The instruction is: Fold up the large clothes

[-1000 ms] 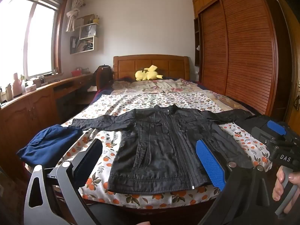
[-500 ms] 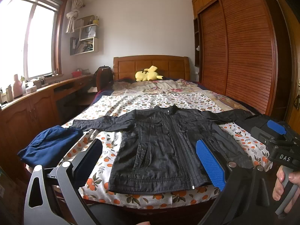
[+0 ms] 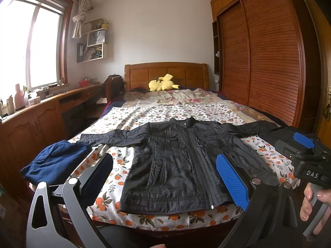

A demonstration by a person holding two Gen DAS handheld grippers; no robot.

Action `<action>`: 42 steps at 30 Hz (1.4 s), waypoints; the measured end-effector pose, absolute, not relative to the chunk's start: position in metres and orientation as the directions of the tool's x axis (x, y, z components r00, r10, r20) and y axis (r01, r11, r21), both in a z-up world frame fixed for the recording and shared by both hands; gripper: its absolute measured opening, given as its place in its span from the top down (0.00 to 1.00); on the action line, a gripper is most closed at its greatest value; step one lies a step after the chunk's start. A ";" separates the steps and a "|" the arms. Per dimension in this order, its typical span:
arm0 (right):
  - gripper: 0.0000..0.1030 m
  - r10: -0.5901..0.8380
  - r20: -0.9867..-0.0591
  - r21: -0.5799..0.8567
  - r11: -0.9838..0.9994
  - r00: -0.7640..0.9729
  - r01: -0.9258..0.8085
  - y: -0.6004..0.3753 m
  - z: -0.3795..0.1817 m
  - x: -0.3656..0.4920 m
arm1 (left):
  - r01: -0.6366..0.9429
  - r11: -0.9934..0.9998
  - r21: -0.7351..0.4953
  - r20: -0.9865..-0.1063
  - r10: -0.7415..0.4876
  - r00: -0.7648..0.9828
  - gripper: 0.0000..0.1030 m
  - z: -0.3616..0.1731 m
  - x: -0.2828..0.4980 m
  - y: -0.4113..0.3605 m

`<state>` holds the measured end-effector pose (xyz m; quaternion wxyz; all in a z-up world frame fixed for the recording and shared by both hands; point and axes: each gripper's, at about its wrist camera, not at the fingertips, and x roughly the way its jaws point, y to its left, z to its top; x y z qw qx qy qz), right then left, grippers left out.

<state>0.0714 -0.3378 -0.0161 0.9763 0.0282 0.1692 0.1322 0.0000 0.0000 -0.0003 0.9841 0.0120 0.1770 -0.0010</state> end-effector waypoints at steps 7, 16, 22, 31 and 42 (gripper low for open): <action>0.07 0.268 -0.322 0.100 0.963 0.908 -0.249 -0.338 -0.016 0.071 | 0.006 1.000 0.024 -0.347 0.003 0.938 0.02 0.000 0.000 0.000; 0.07 0.268 -0.323 0.100 0.963 0.908 -0.249 -0.338 -0.016 0.071 | 0.006 1.000 0.025 -0.347 0.003 0.938 0.02 0.000 -0.001 0.000; 0.07 0.268 -0.322 0.101 0.963 0.908 -0.248 -0.338 -0.017 0.072 | 0.007 1.000 0.026 -0.346 0.003 0.938 0.02 0.000 -0.001 0.000; 0.07 0.268 -0.322 0.101 0.963 0.908 -0.249 -0.337 -0.016 0.072 | 0.007 1.000 0.027 -0.345 0.003 0.939 0.02 0.000 -0.001 -0.001; 0.07 0.268 -0.322 0.101 0.963 0.908 -0.249 -0.338 -0.017 0.072 | 0.007 1.000 0.028 -0.343 0.003 0.939 0.02 0.006 -0.001 0.001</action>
